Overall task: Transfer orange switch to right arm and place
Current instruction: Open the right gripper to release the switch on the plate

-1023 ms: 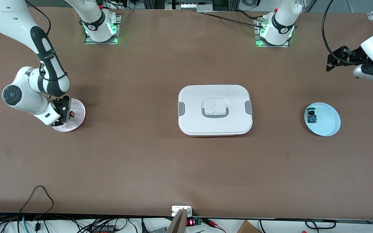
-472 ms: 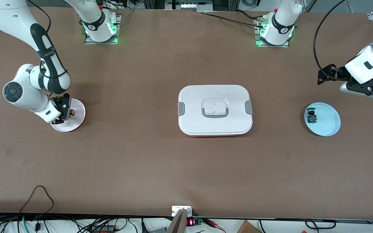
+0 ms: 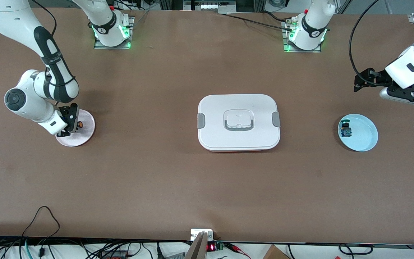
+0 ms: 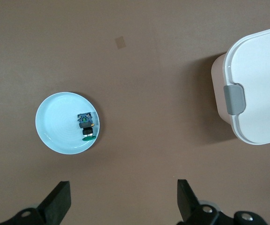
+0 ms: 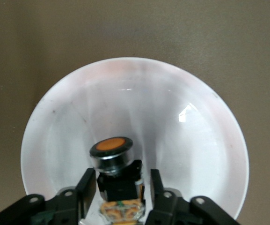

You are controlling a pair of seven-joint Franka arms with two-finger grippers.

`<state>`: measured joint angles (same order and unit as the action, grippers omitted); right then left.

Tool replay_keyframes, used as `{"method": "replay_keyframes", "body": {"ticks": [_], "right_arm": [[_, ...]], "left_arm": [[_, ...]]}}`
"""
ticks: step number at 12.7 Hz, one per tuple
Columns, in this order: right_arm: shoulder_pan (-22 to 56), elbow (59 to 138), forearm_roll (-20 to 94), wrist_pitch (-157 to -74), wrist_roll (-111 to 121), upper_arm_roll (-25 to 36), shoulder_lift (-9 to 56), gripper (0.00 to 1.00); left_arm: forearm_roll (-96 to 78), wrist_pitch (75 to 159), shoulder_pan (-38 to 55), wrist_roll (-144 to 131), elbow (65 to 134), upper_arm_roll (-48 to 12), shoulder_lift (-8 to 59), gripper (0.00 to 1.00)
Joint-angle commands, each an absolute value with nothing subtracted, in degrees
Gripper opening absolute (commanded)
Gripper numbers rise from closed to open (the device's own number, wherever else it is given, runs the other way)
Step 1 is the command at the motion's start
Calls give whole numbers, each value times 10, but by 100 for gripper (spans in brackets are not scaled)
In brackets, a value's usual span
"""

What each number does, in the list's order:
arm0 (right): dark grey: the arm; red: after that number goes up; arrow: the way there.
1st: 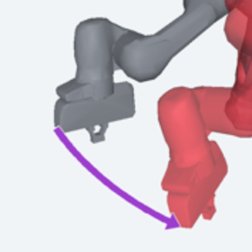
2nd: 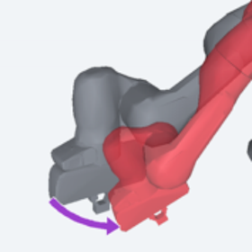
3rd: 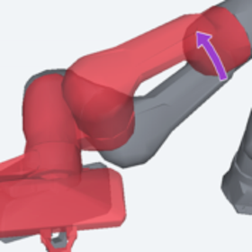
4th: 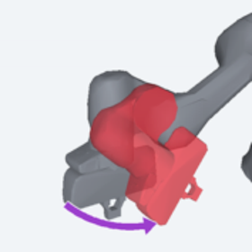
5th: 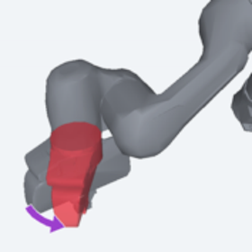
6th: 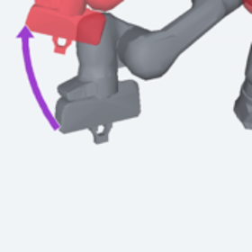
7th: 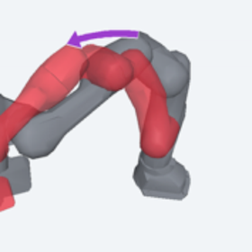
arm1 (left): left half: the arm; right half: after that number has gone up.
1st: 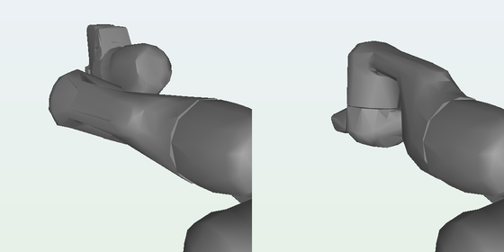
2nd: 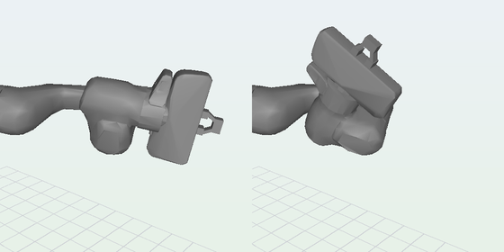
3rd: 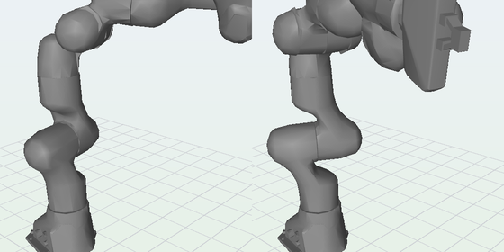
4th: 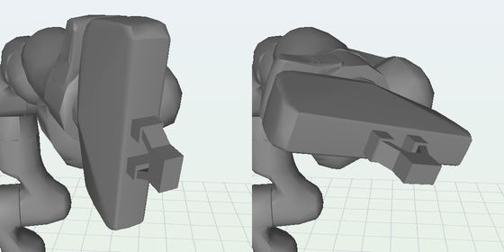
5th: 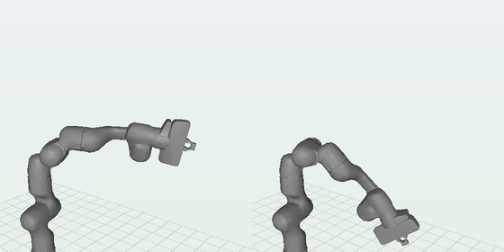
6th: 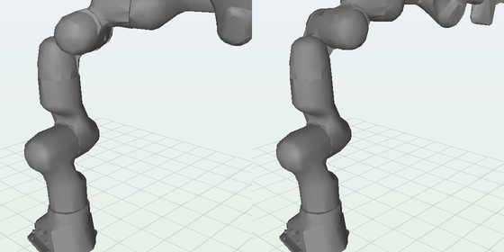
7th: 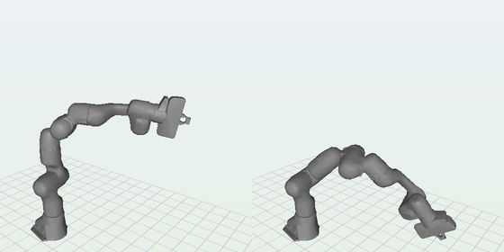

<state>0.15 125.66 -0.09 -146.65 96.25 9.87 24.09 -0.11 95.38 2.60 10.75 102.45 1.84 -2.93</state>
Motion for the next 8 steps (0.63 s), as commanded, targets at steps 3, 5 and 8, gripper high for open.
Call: {"method": "replay_keyframes", "body": {"ticks": [3,5,8], "right_arm": [[-4,1259,1,-1474,893,95,186,100],[-4,1231,2,-1415,818,95,164,100],[17,1174,1,-1309,658,92,124,100]], "left_arm": [[-7,961,25,114,1036,19,-46,100],[-6,961,25,114,1035,19,-45,100],[-6,960,25,112,1034,18,-45,100]]}}
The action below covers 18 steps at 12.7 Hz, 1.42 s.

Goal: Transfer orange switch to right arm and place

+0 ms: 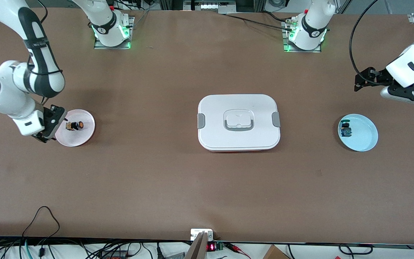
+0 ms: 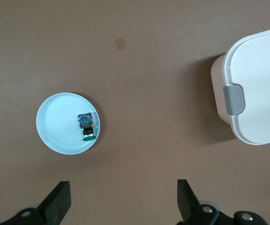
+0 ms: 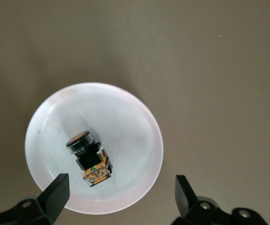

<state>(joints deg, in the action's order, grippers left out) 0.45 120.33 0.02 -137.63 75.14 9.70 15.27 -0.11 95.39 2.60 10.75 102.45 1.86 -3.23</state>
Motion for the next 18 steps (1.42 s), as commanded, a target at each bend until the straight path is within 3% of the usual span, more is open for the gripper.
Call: {"method": "replay_keyframes", "body": {"ticks": [1,7,12,15,18], "right_arm": [[26,1152,2,-1266,590,92,119,100],[79,1049,15,-1038,178,91,118,100],[111,959,12,-877,23,81,114,100],[124,909,-18,-839,26,81,111,100],[99,906,-65,-883,31,77,93,100]], "left_arm": [[-6,960,25,106,1034,18,-45,100],[-6,958,18,56,1028,18,-45,100],[-6,954,19,49,1028,18,-44,100],[-6,953,19,49,1028,18,-44,100],[-6,953,19,49,1028,18,-44,100]]}}
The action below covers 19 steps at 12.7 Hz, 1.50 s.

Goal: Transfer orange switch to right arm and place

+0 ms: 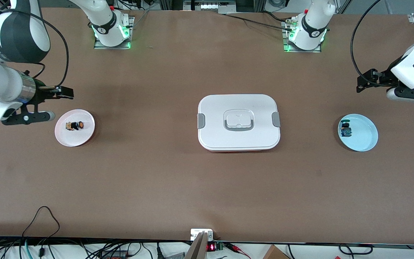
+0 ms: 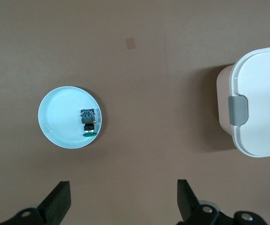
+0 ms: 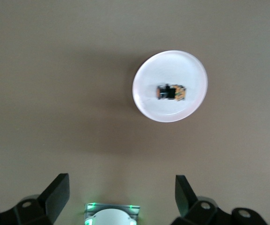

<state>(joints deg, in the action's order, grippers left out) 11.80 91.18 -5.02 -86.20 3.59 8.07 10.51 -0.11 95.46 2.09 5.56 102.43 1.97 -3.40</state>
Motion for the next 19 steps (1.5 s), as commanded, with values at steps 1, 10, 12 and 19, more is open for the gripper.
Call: {"method": "replay_keyframes", "body": {"ticks": [1,10,12,19], "right_arm": [[79,904,-62,-910,25,76,86,100],[-15,952,9,-931,19,26,9,100],[-15,992,9,-943,19,27,-22,100],[-15,940,6,-925,21,26,-21,100]], "left_arm": [[-6,953,19,49,1028,18,-44,100],[-6,953,19,49,1028,17,-44,100],[-6,952,19,49,1028,17,-44,100],[-6,952,19,49,1028,17,-44,100]]}}
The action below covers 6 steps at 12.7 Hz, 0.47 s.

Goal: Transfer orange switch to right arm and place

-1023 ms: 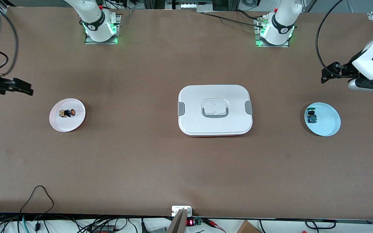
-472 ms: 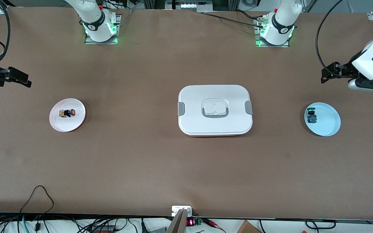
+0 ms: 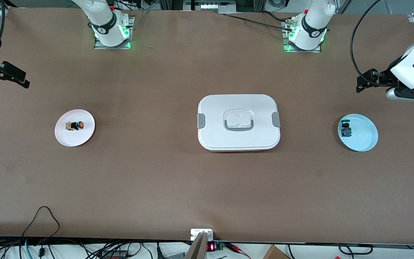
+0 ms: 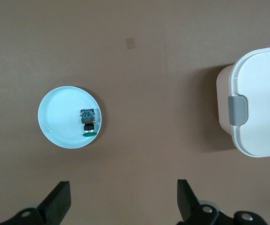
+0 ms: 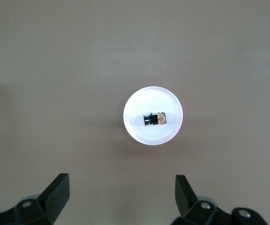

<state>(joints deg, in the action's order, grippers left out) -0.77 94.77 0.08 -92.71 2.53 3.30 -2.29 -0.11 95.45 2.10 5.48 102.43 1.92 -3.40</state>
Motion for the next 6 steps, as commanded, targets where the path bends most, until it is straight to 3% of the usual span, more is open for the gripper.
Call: {"method": "replay_keyframes", "body": {"ticks": [1,6], "right_arm": [[-15,940,4,-926,22,26,-19,100],[-15,940,4,-910,25,25,-14,100]], "left_arm": [[-6,952,19,49,1028,17,-44,100],[-7,952,19,49,1028,17,-44,100]]}}
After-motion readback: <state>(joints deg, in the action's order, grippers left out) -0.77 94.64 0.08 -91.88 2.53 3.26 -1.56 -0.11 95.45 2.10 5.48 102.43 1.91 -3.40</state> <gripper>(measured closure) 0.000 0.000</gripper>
